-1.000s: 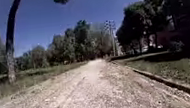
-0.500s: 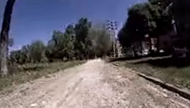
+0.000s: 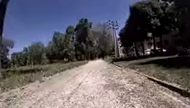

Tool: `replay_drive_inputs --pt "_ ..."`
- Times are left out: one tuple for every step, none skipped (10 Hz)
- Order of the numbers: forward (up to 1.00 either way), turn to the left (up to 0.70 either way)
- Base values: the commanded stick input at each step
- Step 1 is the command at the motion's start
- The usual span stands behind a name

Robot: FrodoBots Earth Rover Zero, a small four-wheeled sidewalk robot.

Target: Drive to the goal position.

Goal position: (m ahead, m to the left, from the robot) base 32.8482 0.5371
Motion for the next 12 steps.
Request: replay_drive_inputs --pt "0.85 -0.34" --pt "0.85 -0.08" --pt "0.85 0.0" --pt "0.85 0.0" --pt "0.85 0.0" --pt "0.85 0.0" --pt "0.85 0.0" --pt "0.85 0.0" --pt "0.85 0.0" --pt "0.85 0.0" --pt "0.85 0.0" --pt "0.85 0.0"
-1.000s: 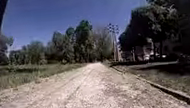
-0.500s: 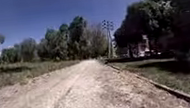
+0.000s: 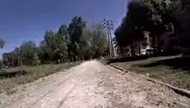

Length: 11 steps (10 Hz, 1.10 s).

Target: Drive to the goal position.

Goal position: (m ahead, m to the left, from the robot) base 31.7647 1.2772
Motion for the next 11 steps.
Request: replay_drive_inputs --pt "0.85 0.0" --pt "0.85 0.0" --pt "0.85 0.0" --pt "0.85 0.0" --pt "0.85 0.0" --pt "0.85 0.0" --pt "0.85 0.0" --pt "0.85 -0.01" --pt "0.85 -0.15" --pt "0.85 -0.34" --pt "0.85 -0.21"
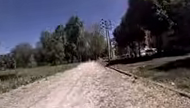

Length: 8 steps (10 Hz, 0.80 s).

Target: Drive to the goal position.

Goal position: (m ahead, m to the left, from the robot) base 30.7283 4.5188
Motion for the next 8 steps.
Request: replay_drive_inputs --pt "0.85 0.0" --pt "0.85 0.0" --pt "0.85 0.0" --pt "0.85 0.0" --pt "0.85 0.0" --pt "0.85 0.0" --pt "0.85 0.0" --pt "0.85 0.0"
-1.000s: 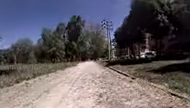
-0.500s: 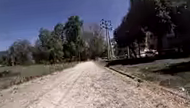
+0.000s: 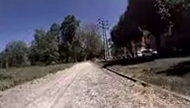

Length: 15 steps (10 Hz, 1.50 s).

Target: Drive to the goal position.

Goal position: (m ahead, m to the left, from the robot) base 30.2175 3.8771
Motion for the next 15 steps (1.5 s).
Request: replay_drive_inputs --pt "0.85 0.0" --pt "0.85 0.0" --pt "0.85 0.0" --pt "0.85 0.06" --pt "0.85 0.26" --pt "0.85 0.34" --pt "0.85 0.34" --pt "0.85 0.07" --pt "0.85 0.0" --pt "0.85 0.0" --pt "0.85 0.0" --pt "0.85 0.0" --pt "0.85 0.0" --pt "0.85 0.0" --pt "0.85 0.0"
